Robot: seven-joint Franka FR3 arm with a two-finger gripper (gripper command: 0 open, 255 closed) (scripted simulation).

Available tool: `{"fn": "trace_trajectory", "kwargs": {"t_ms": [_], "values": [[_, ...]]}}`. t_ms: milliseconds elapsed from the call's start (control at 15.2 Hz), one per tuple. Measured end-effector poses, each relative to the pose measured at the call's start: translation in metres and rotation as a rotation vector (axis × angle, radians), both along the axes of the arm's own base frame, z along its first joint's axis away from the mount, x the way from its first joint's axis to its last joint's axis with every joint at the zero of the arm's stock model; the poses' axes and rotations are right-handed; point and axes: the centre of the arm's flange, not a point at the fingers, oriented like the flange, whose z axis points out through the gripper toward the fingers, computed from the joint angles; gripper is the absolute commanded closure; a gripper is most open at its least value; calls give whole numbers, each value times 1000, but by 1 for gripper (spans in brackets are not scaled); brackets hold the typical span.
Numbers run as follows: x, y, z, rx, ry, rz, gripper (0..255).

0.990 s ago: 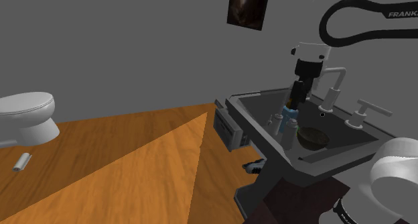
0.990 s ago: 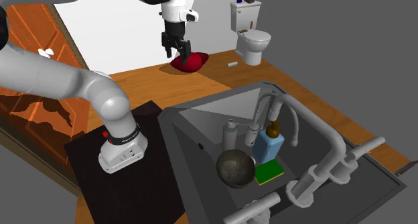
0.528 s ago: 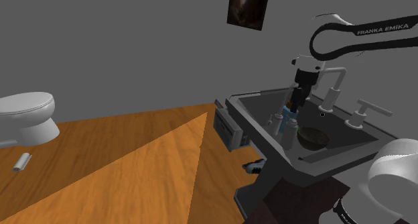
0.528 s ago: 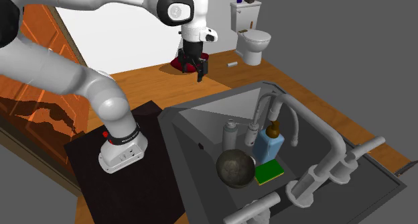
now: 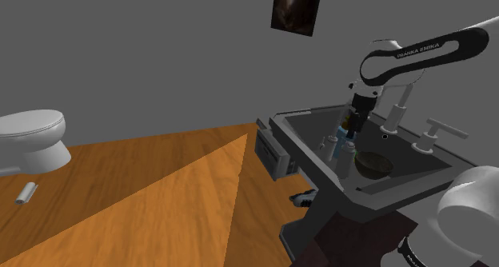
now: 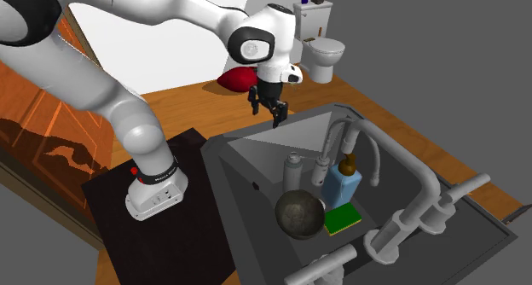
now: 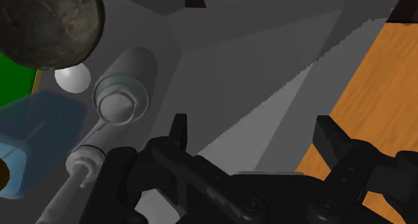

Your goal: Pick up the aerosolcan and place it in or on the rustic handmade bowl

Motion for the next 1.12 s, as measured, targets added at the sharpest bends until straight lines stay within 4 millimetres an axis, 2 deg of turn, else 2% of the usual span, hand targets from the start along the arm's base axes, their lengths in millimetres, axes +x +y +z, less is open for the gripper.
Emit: {"fn": "trace_trajectory", "kwargs": {"t_ms": [396, 528, 726, 858, 1122], "values": [[13, -61, -45, 19, 0, -15, 0], [22, -88, -61, 23, 0, -22, 0], [26, -122, -87, 31, 1, -28, 0], [28, -132, -96, 34, 1, -30, 0], [26, -132, -117, 35, 1, -31, 0]]}}
